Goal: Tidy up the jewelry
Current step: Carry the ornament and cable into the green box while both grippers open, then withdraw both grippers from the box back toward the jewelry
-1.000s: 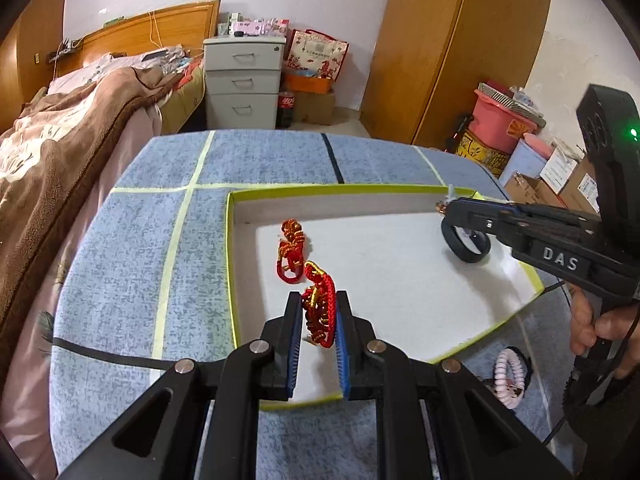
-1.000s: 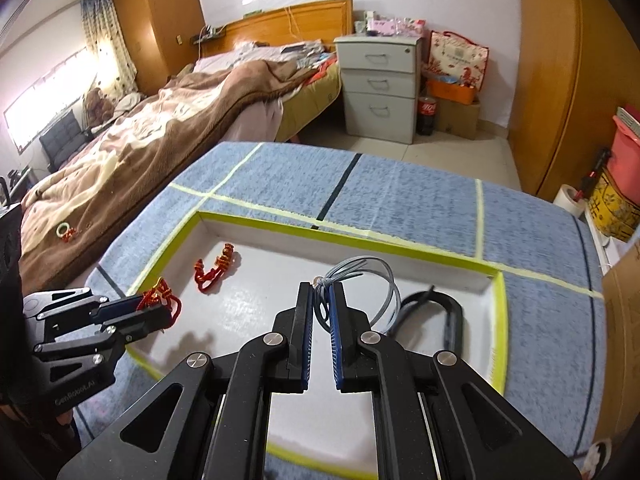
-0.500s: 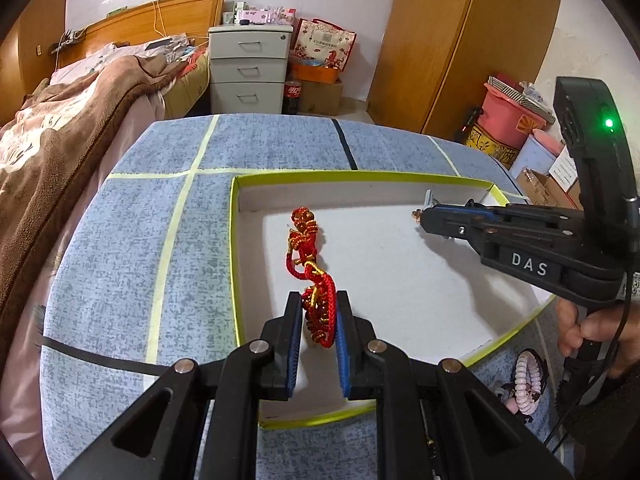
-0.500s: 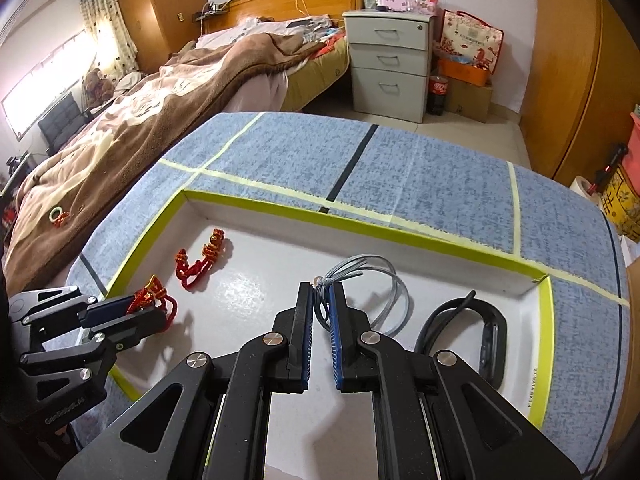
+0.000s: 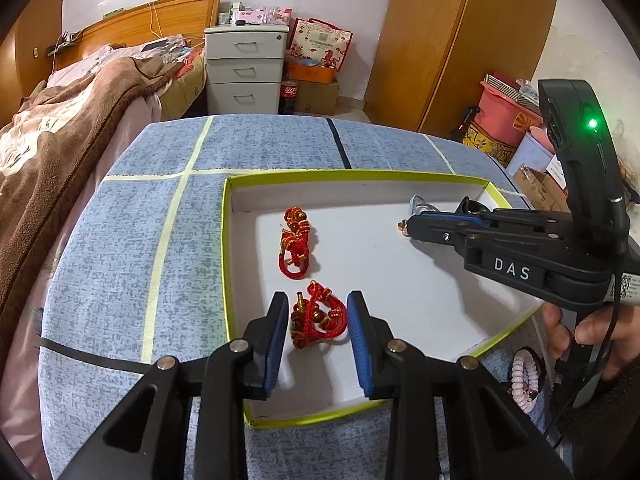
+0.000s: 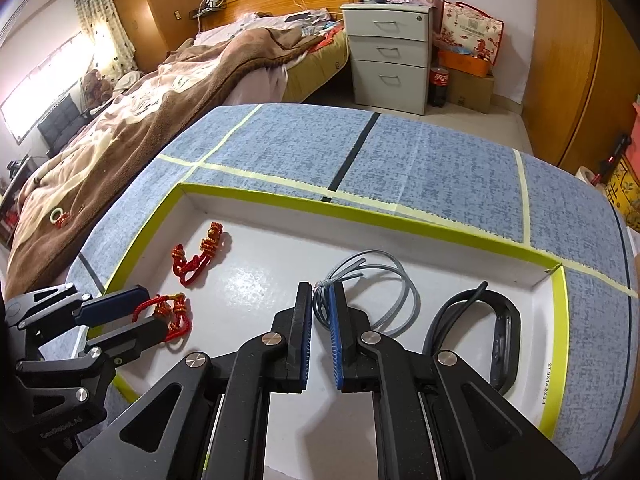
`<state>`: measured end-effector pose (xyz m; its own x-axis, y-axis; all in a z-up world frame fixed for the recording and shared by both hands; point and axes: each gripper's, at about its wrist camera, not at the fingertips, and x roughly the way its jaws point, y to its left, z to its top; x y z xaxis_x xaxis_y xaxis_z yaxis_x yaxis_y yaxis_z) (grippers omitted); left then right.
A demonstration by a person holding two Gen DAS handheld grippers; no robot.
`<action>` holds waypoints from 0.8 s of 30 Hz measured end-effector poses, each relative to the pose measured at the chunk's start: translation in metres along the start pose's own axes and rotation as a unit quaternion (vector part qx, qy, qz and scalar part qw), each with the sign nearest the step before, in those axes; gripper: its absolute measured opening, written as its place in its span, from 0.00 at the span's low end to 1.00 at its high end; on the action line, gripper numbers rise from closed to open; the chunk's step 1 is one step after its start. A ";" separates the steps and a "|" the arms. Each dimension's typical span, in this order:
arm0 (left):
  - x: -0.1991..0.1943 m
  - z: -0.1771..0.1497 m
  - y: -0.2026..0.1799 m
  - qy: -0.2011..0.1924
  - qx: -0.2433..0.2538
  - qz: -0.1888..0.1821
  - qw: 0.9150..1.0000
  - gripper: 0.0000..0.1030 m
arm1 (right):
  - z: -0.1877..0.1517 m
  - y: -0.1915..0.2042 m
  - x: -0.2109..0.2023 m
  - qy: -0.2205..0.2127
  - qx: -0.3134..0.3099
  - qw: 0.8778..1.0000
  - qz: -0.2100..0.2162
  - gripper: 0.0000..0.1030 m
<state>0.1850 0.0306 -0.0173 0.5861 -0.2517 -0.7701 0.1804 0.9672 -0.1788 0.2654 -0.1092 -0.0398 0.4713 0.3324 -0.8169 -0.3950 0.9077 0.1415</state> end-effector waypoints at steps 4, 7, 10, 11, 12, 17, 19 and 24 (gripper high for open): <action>-0.001 0.000 0.002 -0.002 -0.001 -0.003 1.000 0.34 | -0.001 0.001 -0.001 -0.003 0.000 1.000 -0.002 0.16; -0.003 0.000 0.001 -0.004 -0.001 0.002 1.000 0.40 | -0.001 0.002 -0.004 -0.007 0.002 1.000 -0.003 0.30; -0.005 -0.001 0.001 -0.005 -0.003 -0.004 1.000 0.42 | -0.001 0.002 -0.008 -0.012 0.003 1.000 -0.001 0.31; -0.006 -0.001 0.001 -0.006 -0.001 -0.004 1.000 0.43 | -0.001 0.002 -0.010 -0.013 0.003 1.000 -0.003 0.31; -0.008 -0.002 0.000 -0.007 -0.001 -0.003 1.000 0.44 | -0.001 0.003 -0.012 -0.016 0.003 1.000 -0.004 0.31; -0.020 -0.005 -0.006 -0.016 0.006 -0.002 1.000 0.46 | -0.006 0.006 -0.028 -0.032 0.009 0.999 -0.003 0.31; -0.026 -0.007 -0.008 -0.021 0.007 0.001 1.000 0.47 | -0.010 0.008 -0.035 -0.039 0.009 0.999 -0.002 0.31; -0.037 -0.014 -0.013 -0.026 0.004 -0.006 1.000 0.52 | -0.021 0.015 -0.055 -0.054 0.009 0.998 -0.006 0.31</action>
<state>0.1497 0.0272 0.0044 0.6245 -0.2644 -0.7349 0.1941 0.9640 -0.1819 0.2169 -0.1195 -0.0049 0.5591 0.3469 -0.7530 -0.3758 0.9156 0.1428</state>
